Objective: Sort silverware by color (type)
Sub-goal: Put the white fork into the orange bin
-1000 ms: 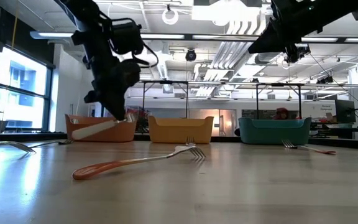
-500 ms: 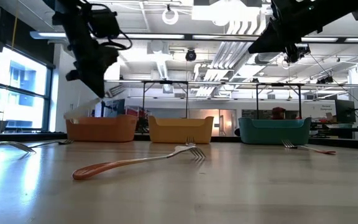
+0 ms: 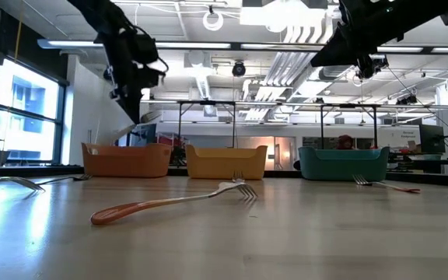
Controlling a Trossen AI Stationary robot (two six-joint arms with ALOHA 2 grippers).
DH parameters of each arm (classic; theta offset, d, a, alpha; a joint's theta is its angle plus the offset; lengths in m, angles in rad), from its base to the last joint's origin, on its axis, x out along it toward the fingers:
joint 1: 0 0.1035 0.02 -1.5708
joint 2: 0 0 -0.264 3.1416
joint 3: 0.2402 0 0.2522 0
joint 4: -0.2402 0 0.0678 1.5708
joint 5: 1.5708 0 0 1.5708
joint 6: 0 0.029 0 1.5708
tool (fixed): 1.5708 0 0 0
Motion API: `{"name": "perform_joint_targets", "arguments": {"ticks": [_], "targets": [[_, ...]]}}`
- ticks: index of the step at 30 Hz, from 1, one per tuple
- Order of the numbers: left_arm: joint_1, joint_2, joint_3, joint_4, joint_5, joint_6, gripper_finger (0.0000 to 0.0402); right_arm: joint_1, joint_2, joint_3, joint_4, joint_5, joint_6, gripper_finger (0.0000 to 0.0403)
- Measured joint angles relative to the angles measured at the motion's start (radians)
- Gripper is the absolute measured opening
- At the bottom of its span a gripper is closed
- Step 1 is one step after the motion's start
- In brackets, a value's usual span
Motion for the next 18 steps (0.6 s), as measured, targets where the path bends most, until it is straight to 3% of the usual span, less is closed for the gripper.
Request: {"name": "perform_joint_targets", "arguments": {"ticks": [12,18], "targets": [[-0.018,0.208,0.008,-0.026,-0.068,0.310,0.0000,0.000,0.000,0.000,0.000,0.000,0.004,0.0000],[-0.018,0.258,0.008,-0.026,-0.070,0.296,0.0008,0.000,0.000,0.000,0.000,0.001,0.004,0.0000]]}}
